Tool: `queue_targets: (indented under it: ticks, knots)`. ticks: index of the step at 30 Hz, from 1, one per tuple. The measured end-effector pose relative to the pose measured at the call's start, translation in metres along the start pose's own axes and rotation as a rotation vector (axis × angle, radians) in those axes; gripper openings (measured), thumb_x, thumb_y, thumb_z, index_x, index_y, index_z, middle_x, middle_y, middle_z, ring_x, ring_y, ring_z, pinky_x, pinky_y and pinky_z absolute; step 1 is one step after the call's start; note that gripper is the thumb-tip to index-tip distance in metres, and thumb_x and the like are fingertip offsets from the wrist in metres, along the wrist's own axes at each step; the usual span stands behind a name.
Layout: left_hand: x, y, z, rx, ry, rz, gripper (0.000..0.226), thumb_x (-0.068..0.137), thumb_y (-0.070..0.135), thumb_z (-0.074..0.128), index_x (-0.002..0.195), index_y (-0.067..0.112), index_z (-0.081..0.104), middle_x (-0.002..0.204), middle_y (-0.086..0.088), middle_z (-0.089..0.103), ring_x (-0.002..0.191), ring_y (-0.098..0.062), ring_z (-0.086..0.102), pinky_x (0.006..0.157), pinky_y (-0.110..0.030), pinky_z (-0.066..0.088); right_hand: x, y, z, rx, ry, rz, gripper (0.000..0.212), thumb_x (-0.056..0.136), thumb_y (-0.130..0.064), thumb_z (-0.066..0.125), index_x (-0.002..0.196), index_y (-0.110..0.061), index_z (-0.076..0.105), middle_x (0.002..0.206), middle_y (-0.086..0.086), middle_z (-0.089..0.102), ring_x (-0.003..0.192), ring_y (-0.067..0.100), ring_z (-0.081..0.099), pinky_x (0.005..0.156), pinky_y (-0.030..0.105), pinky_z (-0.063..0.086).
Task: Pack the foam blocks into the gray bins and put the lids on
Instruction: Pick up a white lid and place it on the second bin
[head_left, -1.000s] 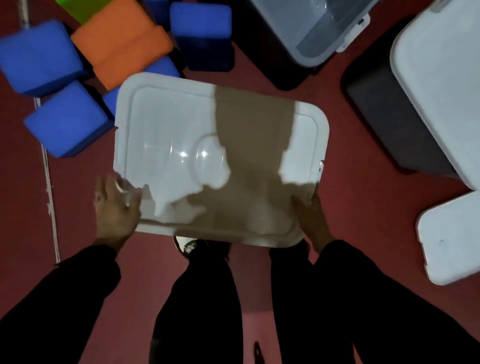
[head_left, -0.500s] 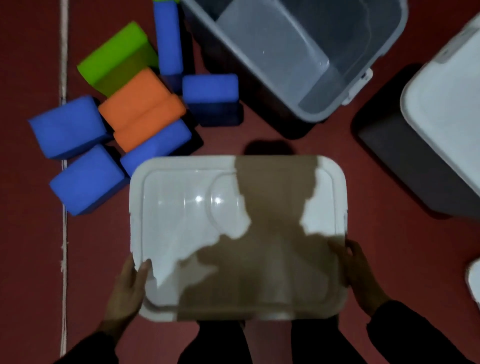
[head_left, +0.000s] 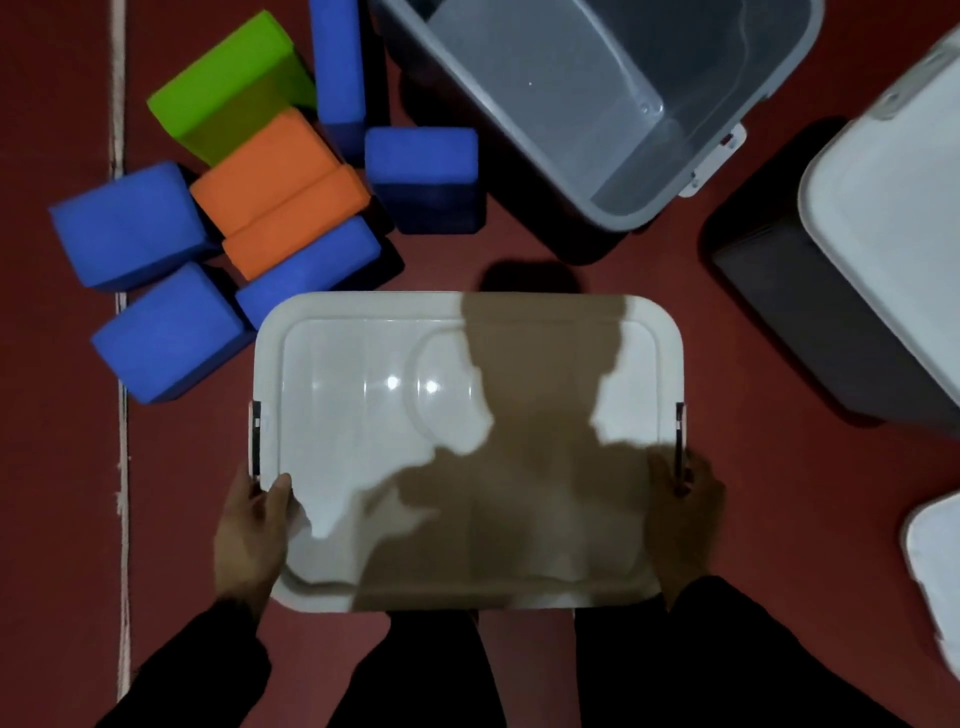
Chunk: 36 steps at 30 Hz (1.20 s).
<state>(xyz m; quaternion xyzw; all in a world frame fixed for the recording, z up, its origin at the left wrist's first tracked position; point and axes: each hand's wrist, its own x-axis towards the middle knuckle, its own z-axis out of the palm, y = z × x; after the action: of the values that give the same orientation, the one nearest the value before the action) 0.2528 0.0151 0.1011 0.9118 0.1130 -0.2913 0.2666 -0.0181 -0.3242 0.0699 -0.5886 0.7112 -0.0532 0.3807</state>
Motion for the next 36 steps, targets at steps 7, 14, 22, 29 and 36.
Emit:
queue_targets:
  ticks: [7, 14, 22, 29, 36]
  knots:
    - [0.001, -0.016, 0.011, 0.418, 0.099, 0.179, 0.036, 0.106, 0.026, 0.044, 0.138, 0.008, 0.044, 0.095, -0.036, 0.065, 0.08, -0.057, 0.063, 0.073, -0.059, 0.05, -0.019, -0.011, 0.017, -0.233, 0.202, -0.146, 0.039, 0.099, -0.02, 0.063, 0.136, -0.007, 0.063, 0.104, 0.027, 0.073, 0.088, 0.046, 0.07, 0.072, 0.042, 0.052]
    - [-0.015, -0.009, 0.009, 0.261, -0.035, 0.141, 0.065, 0.1, 0.014, 0.053, 0.155, 0.029, 0.022, 0.131, -0.021, 0.061, 0.116, -0.05, 0.057, 0.097, -0.059, 0.042, -0.009, 0.013, -0.001, 0.133, 0.071, -0.188, 0.042, 0.095, -0.046, 0.06, 0.133, -0.029, 0.061, 0.114, -0.006, 0.071, 0.104, 0.022, 0.068, 0.094, 0.043, 0.055]
    - [-0.069, 0.078, 0.1, -0.041, -0.324, 0.264, 0.071, 0.082, 0.032, 0.058, 0.15, 0.046, 0.039, 0.075, 0.006, 0.06, 0.073, -0.019, 0.058, 0.077, -0.035, 0.049, 0.038, 0.089, -0.121, 0.308, 0.319, -0.075, 0.036, 0.098, -0.043, 0.063, 0.131, -0.03, 0.058, 0.087, 0.011, 0.063, 0.076, 0.033, 0.063, 0.073, 0.049, 0.054]
    - [-0.141, 0.219, 0.246, 0.104, -0.56, 0.61, 0.045, 0.083, 0.032, 0.058, 0.128, 0.027, 0.054, 0.1, -0.017, 0.068, 0.095, -0.037, 0.069, 0.073, -0.043, 0.054, 0.087, 0.199, -0.246, 0.269, 0.566, 0.358, 0.051, 0.082, -0.071, 0.058, 0.126, -0.048, 0.047, 0.104, 0.011, 0.073, 0.094, 0.041, 0.071, 0.089, 0.066, 0.055]
    - [-0.154, 0.246, 0.313, 0.419, -0.556, 0.878, 0.069, 0.095, 0.013, 0.057, 0.158, 0.008, 0.03, 0.161, -0.012, 0.036, 0.147, -0.032, 0.033, 0.118, -0.036, 0.022, 0.107, 0.23, -0.252, 0.368, 0.517, 0.378, 0.04, 0.095, -0.038, 0.052, 0.127, -0.023, 0.036, 0.107, 0.015, 0.062, 0.099, 0.038, 0.064, 0.096, 0.057, 0.05]
